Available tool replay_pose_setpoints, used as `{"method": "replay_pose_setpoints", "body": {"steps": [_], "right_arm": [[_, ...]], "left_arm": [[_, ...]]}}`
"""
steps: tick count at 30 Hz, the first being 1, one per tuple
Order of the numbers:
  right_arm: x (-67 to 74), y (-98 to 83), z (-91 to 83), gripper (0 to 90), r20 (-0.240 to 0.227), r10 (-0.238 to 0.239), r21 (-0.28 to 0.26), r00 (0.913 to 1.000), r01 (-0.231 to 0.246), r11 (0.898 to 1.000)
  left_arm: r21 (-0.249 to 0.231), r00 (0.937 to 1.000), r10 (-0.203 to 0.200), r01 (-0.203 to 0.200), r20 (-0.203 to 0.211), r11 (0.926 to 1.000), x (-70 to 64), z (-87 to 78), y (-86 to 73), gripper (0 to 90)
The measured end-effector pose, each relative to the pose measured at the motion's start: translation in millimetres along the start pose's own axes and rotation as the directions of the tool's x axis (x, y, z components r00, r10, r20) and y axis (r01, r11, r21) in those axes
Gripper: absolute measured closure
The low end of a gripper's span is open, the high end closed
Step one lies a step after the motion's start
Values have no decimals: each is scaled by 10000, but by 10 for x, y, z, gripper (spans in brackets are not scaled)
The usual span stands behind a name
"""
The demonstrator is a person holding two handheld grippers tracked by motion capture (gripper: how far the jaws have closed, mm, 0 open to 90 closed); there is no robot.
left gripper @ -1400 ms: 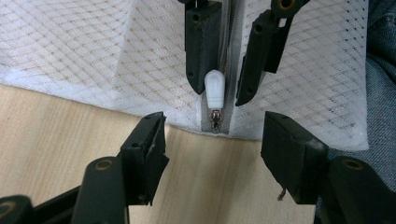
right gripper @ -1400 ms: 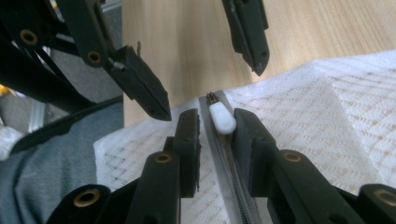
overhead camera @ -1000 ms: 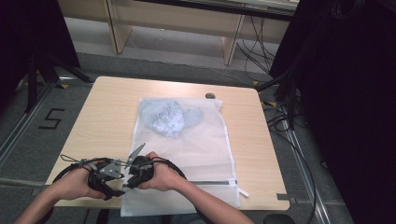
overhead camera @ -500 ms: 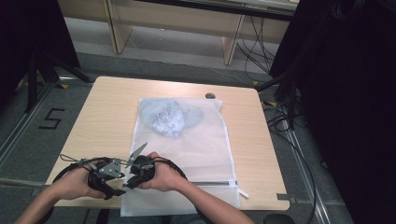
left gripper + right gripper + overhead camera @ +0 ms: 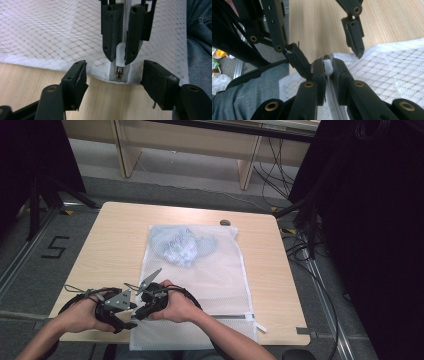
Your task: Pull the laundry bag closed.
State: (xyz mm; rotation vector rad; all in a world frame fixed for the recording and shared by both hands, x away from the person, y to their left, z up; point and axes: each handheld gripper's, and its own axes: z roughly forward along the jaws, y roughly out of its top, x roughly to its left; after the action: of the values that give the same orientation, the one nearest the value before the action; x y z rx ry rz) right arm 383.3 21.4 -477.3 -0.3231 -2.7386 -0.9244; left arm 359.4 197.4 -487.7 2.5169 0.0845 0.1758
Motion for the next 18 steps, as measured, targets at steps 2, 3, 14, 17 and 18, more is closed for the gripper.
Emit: {"method": "replay_pose_setpoints", "body": {"steps": [2,3,14,17,18], "right_arm": [[2,5,3,824,-8,8,-123,10000,-8,9999],[4,5,3,824,3,44,-131,10000,-44,9999],[-28,6,-42,825,-38,194,-373,9998,-196,9991],[-49,7,-43,825,-64,8,-548,10000,-11,9985],[-29,4,-50,825,-123,266,-492,9996,-272,9984]], "left_arm": [[49,9985,-534,535,-121,9986,-52,5,-3,391],[126,9984,-548,550,-154,9984,-65,4,-1,391],[448,9965,-791,802,-258,9958,-134,17,-3,543],[424,9966,-778,789,-267,9960,-134,21,-5,529],[379,9971,-733,741,-223,9965,-122,16,-3,562]]}}
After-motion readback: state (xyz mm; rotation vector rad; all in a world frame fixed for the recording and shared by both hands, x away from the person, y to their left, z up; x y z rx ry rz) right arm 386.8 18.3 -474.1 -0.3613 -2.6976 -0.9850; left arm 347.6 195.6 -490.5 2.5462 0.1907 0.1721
